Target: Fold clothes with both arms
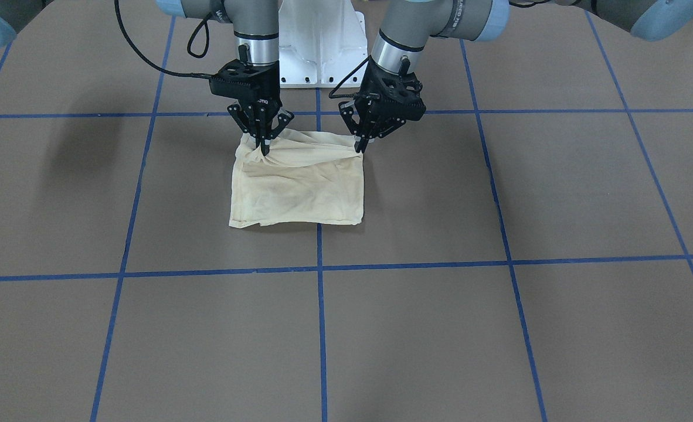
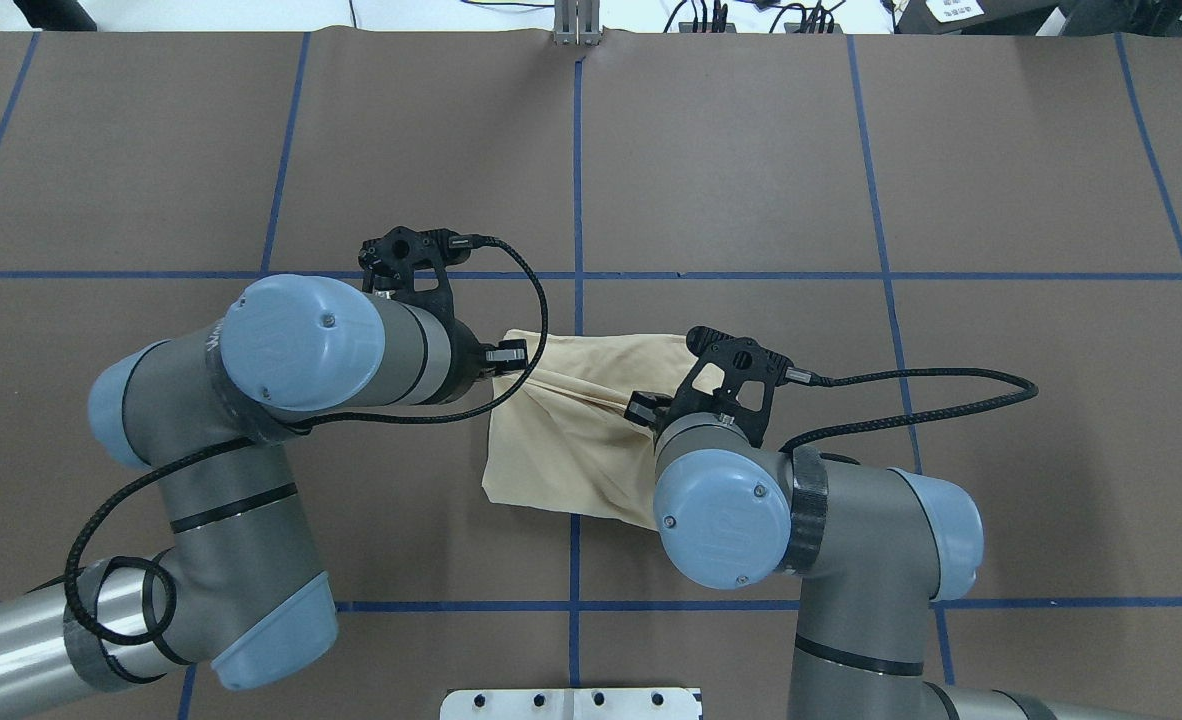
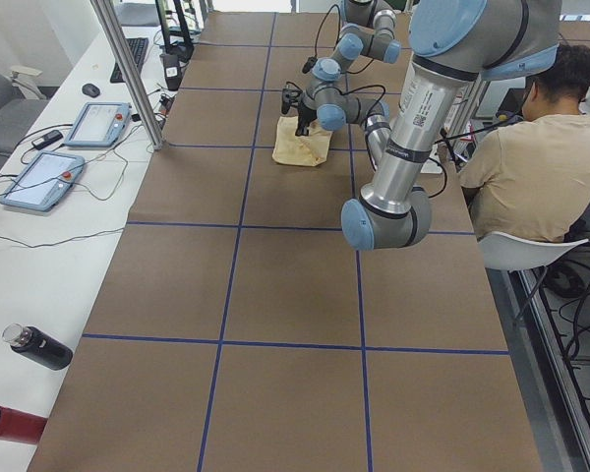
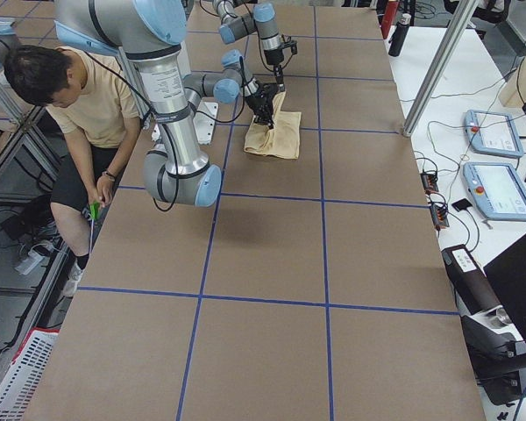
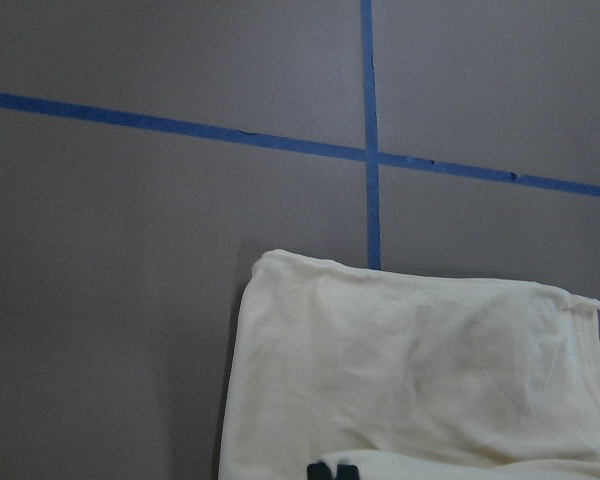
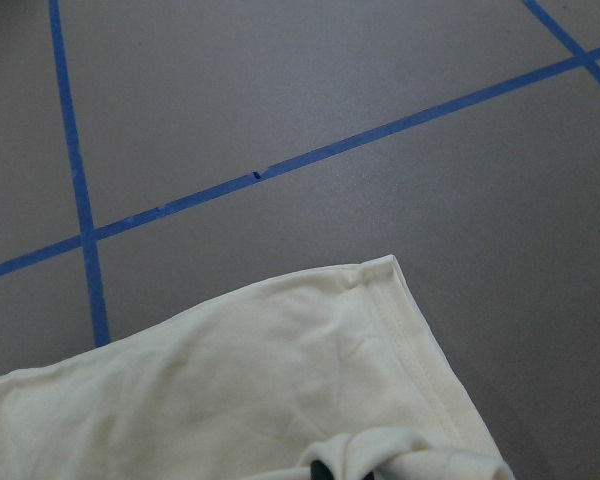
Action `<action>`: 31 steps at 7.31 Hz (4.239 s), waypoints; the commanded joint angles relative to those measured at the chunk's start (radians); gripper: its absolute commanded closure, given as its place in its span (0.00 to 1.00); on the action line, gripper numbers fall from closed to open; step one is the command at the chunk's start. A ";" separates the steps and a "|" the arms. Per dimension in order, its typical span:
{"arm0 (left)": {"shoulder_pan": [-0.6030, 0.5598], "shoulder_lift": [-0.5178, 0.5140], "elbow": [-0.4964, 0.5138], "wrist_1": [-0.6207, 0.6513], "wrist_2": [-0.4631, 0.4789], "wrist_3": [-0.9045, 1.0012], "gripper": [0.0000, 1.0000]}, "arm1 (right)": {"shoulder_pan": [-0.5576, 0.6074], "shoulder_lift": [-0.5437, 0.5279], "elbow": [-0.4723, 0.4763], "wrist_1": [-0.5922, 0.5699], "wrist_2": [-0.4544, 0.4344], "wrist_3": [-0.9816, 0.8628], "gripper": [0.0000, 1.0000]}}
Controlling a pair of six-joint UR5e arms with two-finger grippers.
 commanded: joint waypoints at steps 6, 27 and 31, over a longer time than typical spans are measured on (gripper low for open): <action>-0.038 -0.038 0.175 -0.106 0.000 0.062 0.00 | 0.197 0.081 -0.250 0.215 0.151 -0.265 0.00; -0.144 0.037 0.074 -0.104 -0.121 0.304 0.00 | 0.422 0.150 -0.456 0.369 0.406 -0.557 0.00; -0.205 0.273 -0.183 -0.010 -0.121 0.482 0.00 | 0.628 -0.169 -0.063 0.192 0.667 -0.905 0.00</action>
